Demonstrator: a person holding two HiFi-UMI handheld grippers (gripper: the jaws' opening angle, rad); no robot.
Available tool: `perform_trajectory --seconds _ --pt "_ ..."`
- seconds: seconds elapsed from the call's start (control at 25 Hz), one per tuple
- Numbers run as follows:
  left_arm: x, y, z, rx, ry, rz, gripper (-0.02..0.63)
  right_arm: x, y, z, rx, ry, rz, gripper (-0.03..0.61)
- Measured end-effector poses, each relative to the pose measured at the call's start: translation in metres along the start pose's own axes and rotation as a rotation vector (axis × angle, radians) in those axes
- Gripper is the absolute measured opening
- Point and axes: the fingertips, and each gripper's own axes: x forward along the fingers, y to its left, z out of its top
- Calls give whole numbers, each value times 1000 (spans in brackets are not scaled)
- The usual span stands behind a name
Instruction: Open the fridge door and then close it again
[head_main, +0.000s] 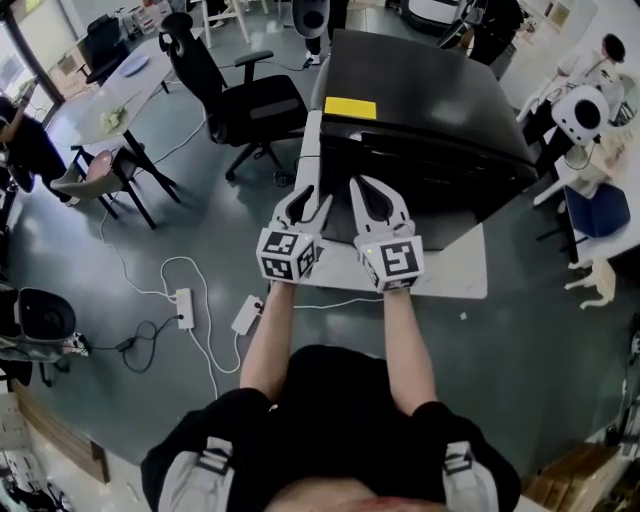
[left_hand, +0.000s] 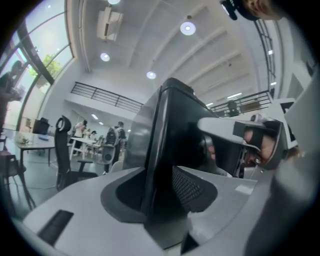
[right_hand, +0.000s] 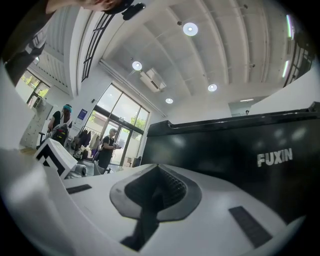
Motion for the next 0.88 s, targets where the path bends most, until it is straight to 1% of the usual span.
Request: perform_trajectory --seconds 0.08,0.16,0.24,0.28,0.36,0.44,0.6,0.76,0.88 --pt "-5 3 -1 -57 -15 67 142 -10 -9 -10 7 22 -29 -6" --pt "-12 1 0 -85 -49 103 101 -22 -17 -16 9 30 -49 -6" --pt "-18 -4 3 -79 -64 140 48 -33 -25 -18 2 22 -62 -6" --pt "-20 -7 5 -72 -64 156 32 -40 -30 -20 2 23 -73 -5" --pt "-20 -16 6 -42 -38 188 4 -55 -41 -28 20 43 -109 -5" --pt "-17 -27 10 6 -9 209 0 -70 -52 -33 40 55 -152 -6" --pt "-13 -52 23 49 -24 198 0 -98 -69 -39 72 56 -223 -6" --pt "-11 -73 19 74 -17 181 0 -114 -73 -44 93 82 -229 -6" --pt "-9 -76 24 72 -28 179 0 -124 -77 -44 108 81 -251 -6"
